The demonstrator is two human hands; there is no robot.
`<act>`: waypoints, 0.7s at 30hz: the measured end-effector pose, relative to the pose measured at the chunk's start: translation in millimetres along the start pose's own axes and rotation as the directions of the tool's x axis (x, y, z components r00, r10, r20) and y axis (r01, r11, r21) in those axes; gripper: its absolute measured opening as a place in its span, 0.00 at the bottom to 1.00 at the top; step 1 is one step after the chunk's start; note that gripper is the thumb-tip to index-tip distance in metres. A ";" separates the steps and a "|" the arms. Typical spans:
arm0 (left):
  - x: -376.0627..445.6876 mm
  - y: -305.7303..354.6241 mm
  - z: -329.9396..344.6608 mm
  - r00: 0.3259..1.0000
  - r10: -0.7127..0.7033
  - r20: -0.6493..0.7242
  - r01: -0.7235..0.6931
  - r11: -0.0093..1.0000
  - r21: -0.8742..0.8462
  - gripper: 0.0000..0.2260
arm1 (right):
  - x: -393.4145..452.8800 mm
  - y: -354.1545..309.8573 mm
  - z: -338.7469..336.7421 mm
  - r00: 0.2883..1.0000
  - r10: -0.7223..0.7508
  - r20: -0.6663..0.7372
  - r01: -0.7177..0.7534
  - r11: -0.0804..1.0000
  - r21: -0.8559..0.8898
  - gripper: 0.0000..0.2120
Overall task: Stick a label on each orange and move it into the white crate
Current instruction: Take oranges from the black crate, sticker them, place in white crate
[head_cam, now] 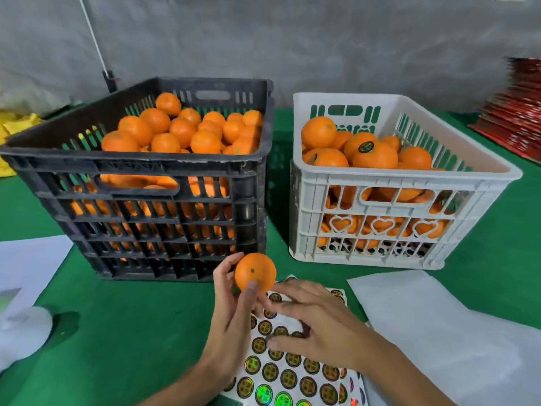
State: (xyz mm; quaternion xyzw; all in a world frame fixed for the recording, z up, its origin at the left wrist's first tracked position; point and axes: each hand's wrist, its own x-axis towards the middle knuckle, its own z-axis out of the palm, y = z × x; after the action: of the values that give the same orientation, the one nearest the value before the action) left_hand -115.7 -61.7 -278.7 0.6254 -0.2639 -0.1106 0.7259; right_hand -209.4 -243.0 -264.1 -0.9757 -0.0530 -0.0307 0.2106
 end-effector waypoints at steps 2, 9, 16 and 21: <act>-0.3 -3.4 -2.4 1.000 -0.011 -0.022 0.011 1.000 -0.014 0.25 | 2.7 -2.7 1.7 1.000 -0.018 -0.013 0.018 1.000 -0.014 0.29; 2.0 -5.5 -2.7 0.998 -0.062 0.024 0.063 0.997 -0.047 0.23 | 11.5 -7.5 2.0 0.990 -0.040 -0.133 0.043 0.999 0.019 0.19; 6.6 -5.2 -2.4 0.992 -0.130 0.000 0.128 0.980 -0.152 0.19 | 8.4 -9.8 3.2 0.977 -0.106 -0.183 0.100 0.994 -0.038 0.18; 5.0 -2.8 -1.2 0.988 -0.152 0.002 0.150 0.975 -0.164 0.18 | 8.3 -16.5 1.0 0.965 -0.144 -0.221 0.110 0.981 -0.157 0.15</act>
State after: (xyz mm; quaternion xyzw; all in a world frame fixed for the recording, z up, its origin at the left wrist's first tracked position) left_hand -110.5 -63.7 -280.3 0.5823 -0.2019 -0.1835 0.7658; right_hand -203.0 -226.9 -257.6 -0.9726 -0.0884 -0.1612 0.1423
